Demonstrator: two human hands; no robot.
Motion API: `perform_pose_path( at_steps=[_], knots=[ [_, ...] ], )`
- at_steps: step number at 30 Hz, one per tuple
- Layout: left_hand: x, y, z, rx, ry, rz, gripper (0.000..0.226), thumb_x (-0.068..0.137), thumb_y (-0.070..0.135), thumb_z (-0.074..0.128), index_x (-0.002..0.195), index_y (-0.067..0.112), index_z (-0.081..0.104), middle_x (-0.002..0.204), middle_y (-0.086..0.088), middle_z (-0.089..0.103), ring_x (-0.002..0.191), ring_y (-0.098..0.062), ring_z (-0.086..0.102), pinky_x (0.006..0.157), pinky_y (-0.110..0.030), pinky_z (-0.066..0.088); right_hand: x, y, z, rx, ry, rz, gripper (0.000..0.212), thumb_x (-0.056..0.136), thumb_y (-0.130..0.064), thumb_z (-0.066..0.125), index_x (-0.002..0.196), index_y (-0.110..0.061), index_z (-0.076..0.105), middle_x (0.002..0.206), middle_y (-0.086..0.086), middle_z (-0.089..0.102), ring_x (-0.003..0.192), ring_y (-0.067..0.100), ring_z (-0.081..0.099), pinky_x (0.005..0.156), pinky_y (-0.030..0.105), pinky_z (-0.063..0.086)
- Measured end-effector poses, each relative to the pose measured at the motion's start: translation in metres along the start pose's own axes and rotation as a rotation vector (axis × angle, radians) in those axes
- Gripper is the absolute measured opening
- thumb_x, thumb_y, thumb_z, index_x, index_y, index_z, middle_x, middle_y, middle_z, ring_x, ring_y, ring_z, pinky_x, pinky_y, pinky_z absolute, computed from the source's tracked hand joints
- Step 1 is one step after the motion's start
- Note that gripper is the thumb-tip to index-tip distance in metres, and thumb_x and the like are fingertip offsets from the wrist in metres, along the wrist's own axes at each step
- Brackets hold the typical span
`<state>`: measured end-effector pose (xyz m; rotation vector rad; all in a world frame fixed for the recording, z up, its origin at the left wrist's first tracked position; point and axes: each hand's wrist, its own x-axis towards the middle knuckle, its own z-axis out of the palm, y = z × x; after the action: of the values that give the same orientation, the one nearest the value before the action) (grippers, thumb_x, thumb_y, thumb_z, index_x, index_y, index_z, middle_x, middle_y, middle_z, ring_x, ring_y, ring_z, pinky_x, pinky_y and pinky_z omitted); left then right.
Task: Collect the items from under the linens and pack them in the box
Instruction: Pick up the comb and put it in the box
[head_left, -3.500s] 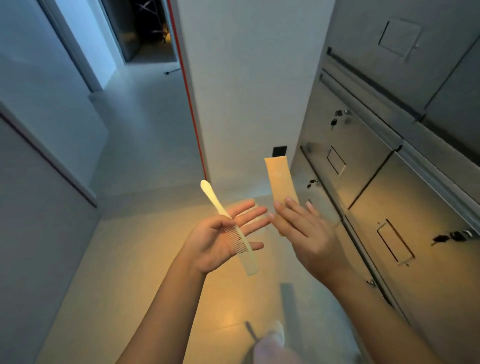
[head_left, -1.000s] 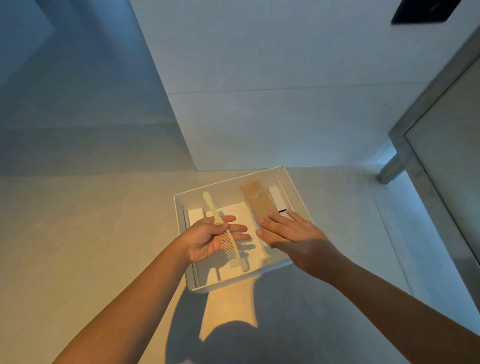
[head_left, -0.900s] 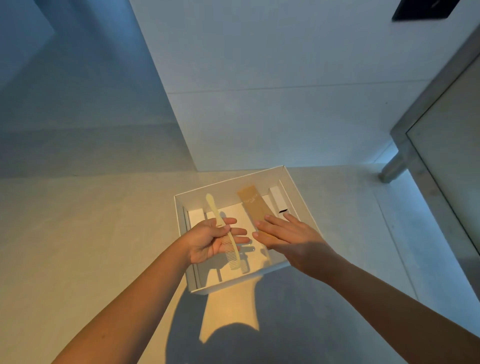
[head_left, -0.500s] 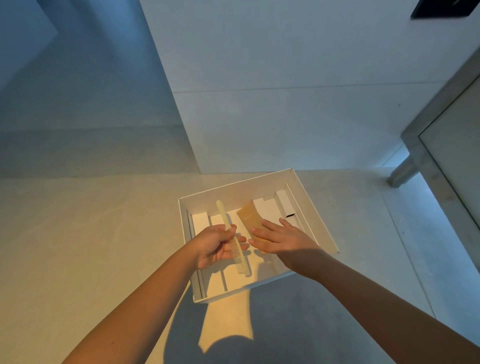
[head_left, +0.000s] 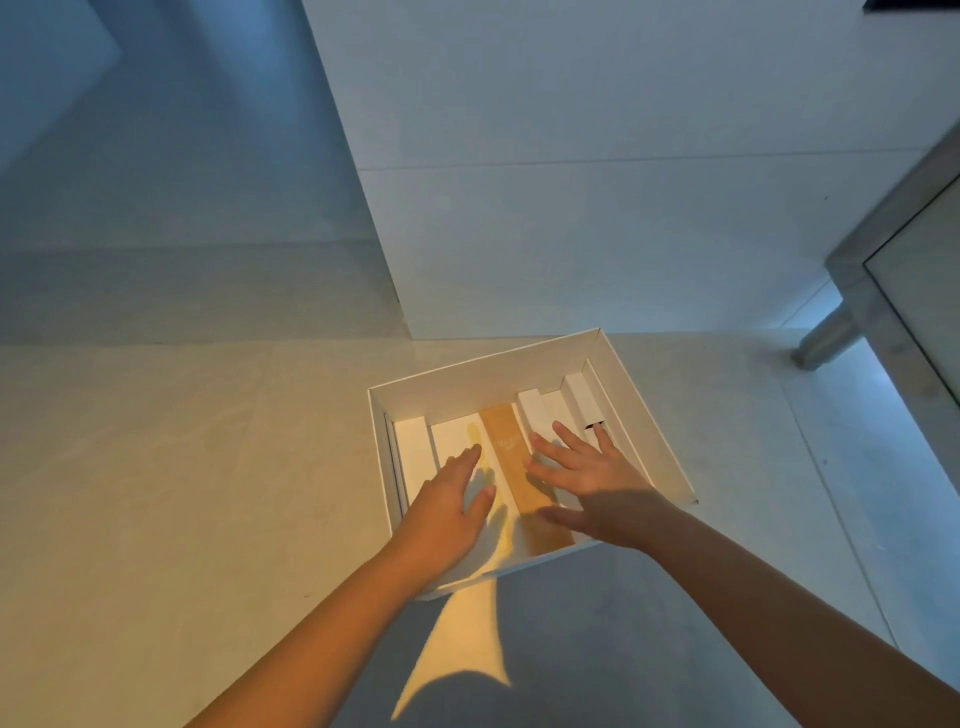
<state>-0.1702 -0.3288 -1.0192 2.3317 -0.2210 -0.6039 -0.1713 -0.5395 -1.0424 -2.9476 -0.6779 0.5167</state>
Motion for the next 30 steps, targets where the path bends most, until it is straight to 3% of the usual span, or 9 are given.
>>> perform_pose_path(
  at_steps=[5,8,15,20,25,30],
  knots=[
    [-0.018,-0.01,0.02,0.412,-0.041,-0.026,0.056,0.098,0.046,0.023,0.148,0.027,0.004,0.157,0.004,-0.003,0.143,-0.016,-0.009,0.114,-0.036,-0.006,-0.001,-0.002,-0.001,-0.012,-0.034,0.111,0.108,0.053,-0.078,-0.031,0.147,-0.038,0.004,0.151,-0.01,-0.018,0.142,0.019,-0.018,0.101,0.048,-0.025],
    [-0.022,-0.017,0.026,0.547,-0.013,-0.022,0.056,0.097,0.048,0.013,0.148,0.029,0.0,0.156,0.004,-0.01,0.142,-0.018,-0.015,0.112,-0.038,-0.011,-0.002,-0.001,0.0,-0.01,-0.049,0.171,0.12,0.04,-0.078,-0.04,0.146,-0.039,-0.001,0.153,-0.008,-0.018,0.141,0.021,-0.02,0.1,0.052,-0.026],
    [-0.004,-0.018,0.019,0.632,0.087,0.068,0.056,0.097,0.047,0.012,0.148,0.027,0.001,0.156,0.004,-0.012,0.141,-0.018,-0.019,0.107,-0.038,-0.017,-0.009,0.012,0.005,-0.032,-0.037,0.285,0.115,0.041,-0.079,-0.039,0.145,-0.04,-0.008,0.143,-0.009,-0.03,0.139,0.023,-0.024,0.098,0.055,-0.027],
    [0.026,-0.017,0.006,0.688,0.077,0.14,0.058,0.097,0.048,0.013,0.149,0.025,0.002,0.157,0.002,-0.008,0.142,-0.02,-0.016,0.11,-0.041,-0.014,-0.016,0.028,0.008,-0.023,-0.028,0.384,0.083,0.069,-0.073,-0.008,0.145,-0.039,-0.007,0.149,-0.007,-0.027,0.135,0.02,-0.031,0.097,0.049,-0.03],
    [0.045,-0.017,0.005,0.715,0.095,0.154,0.058,0.096,0.051,0.015,0.149,0.027,0.005,0.157,0.002,-0.007,0.141,-0.02,-0.017,0.104,-0.039,-0.019,-0.016,0.035,0.005,-0.019,0.058,0.386,0.081,0.072,-0.073,-0.004,0.146,-0.039,-0.001,0.142,-0.012,-0.027,0.128,0.014,-0.034,0.087,0.043,-0.04],
    [0.05,-0.017,0.006,0.736,0.112,0.155,0.059,0.095,0.053,0.014,0.148,0.028,0.003,0.156,0.002,-0.01,0.132,-0.016,-0.029,0.103,-0.038,-0.022,-0.012,0.042,0.0,-0.012,0.097,0.402,0.079,0.074,-0.072,-0.002,0.146,-0.04,0.003,0.144,-0.013,-0.024,0.13,0.013,-0.031,0.093,0.046,-0.036]
  ],
)
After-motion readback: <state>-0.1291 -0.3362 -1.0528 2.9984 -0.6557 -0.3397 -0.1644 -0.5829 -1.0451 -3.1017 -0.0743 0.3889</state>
